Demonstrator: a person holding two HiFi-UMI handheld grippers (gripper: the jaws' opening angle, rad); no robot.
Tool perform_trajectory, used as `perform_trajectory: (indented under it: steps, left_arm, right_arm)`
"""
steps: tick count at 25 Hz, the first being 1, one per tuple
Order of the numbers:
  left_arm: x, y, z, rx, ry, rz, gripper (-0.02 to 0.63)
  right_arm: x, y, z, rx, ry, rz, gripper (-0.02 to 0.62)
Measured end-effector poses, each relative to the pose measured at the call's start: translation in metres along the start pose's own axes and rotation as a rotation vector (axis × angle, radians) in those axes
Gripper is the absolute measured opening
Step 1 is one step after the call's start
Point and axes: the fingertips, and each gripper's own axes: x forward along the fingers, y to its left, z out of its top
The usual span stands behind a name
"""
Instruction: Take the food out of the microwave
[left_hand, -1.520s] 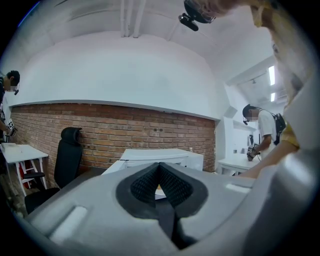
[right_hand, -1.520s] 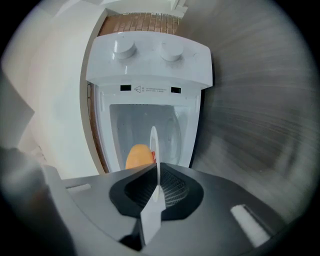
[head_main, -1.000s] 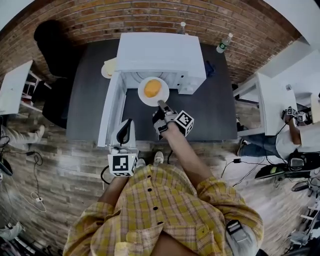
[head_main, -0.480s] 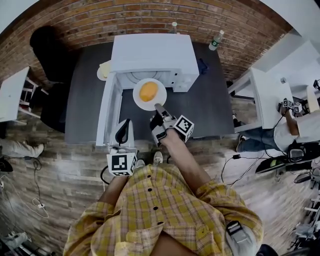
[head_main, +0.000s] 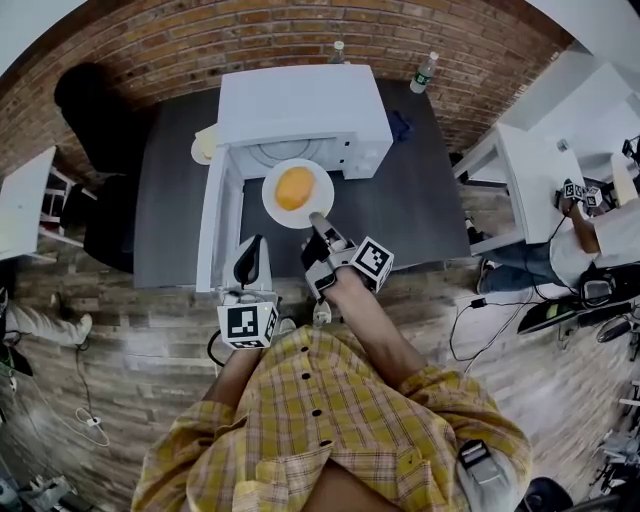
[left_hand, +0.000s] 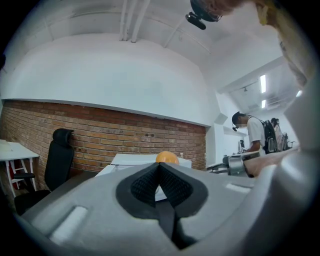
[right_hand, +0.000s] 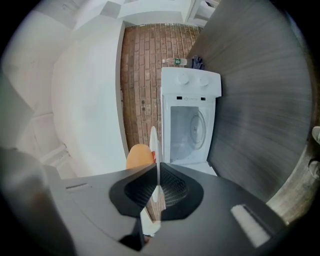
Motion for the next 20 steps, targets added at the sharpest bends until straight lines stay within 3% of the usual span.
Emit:
perform_trajectory:
  steps: [20]
  left_arm:
    - [0.015, -0.003, -0.001, 0.0, -0.006, -0.058, -0.005]
  right_arm:
    - [-0.019, 0.008, -0.011, -0.022, -0.012, -0.045, 0.014]
